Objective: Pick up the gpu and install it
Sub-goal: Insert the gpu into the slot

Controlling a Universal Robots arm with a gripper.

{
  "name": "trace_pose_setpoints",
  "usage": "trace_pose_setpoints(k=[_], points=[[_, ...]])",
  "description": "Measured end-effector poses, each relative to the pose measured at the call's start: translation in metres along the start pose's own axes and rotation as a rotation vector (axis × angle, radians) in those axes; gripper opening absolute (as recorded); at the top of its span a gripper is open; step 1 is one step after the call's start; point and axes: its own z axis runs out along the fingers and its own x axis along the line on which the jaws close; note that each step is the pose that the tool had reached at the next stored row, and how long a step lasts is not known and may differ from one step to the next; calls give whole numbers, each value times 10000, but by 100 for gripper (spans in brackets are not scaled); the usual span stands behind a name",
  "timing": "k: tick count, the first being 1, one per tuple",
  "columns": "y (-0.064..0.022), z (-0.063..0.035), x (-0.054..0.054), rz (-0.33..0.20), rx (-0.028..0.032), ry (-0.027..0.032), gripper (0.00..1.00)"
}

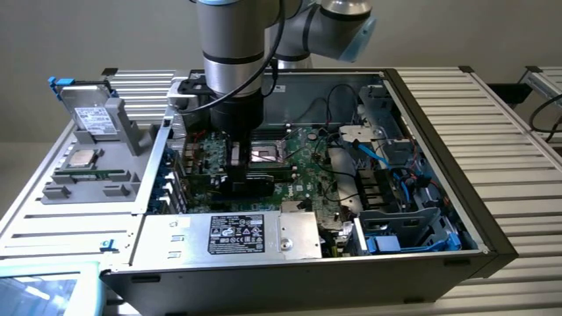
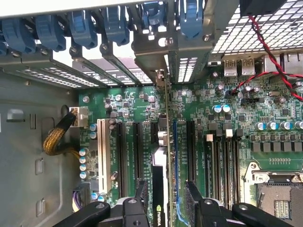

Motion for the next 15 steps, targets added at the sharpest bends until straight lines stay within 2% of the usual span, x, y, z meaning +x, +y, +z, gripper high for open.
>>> trace_pose_setpoints(k=[2,3,4,6,9,10,12,15], points=[[2,-1,1,1,10,0,45],[6,-1,1,7,55,-17,45],[7,-1,1,13,108,-60,45],[9,1,3,15,157,-145,45],[29,3,15,25,275,-402,45],[34,3,16,27,307,-462,45],[42,4,16,27,318,-489,45],[67,7,25,28,318,-492,45]])
